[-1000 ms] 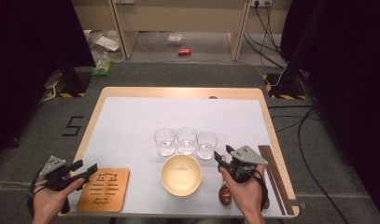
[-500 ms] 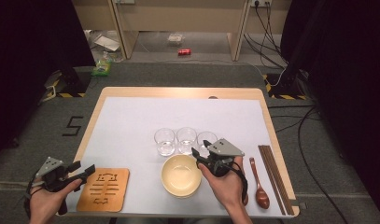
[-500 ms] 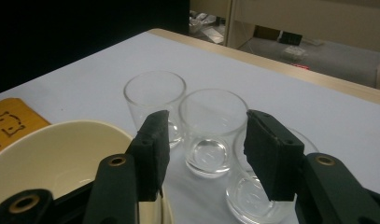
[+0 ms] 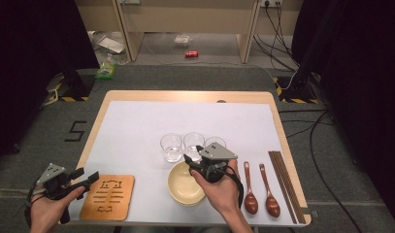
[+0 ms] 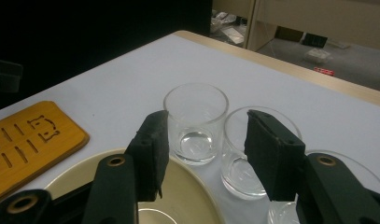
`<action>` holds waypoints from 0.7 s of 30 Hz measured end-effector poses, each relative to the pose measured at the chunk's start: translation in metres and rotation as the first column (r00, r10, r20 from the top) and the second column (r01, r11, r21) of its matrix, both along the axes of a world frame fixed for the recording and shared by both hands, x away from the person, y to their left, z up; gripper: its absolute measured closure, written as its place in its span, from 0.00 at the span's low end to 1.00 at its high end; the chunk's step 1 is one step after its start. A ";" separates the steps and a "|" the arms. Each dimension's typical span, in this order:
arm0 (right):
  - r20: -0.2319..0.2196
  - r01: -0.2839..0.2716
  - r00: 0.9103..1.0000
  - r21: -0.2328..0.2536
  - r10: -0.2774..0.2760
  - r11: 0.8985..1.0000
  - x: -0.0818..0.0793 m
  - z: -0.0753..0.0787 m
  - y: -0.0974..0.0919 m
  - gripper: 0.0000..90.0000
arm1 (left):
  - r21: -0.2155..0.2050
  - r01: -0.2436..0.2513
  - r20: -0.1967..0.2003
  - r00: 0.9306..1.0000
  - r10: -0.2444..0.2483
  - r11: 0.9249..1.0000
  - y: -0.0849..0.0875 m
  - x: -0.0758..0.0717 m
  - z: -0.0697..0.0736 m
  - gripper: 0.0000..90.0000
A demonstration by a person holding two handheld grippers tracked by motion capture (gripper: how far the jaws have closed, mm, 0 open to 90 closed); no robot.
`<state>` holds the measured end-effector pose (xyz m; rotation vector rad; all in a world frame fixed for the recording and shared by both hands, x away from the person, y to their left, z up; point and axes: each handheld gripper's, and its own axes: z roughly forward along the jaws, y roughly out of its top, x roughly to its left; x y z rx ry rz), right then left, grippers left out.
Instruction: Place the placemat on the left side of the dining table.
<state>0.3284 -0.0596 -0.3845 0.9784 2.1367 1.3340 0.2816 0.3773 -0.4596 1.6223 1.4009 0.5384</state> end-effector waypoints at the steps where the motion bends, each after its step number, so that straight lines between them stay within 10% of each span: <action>1: -0.003 -0.004 1.000 0.000 0.004 1.000 0.000 0.000 0.002 0.55 | -0.001 0.000 0.001 1.000 0.000 1.000 0.000 0.000 0.000 0.34; 21: -0.004 -0.094 0.996 -0.011 0.094 0.996 0.000 0.004 0.046 0.55 | -0.003 -0.001 -0.006 1.000 0.001 1.000 0.005 -0.002 0.000 0.34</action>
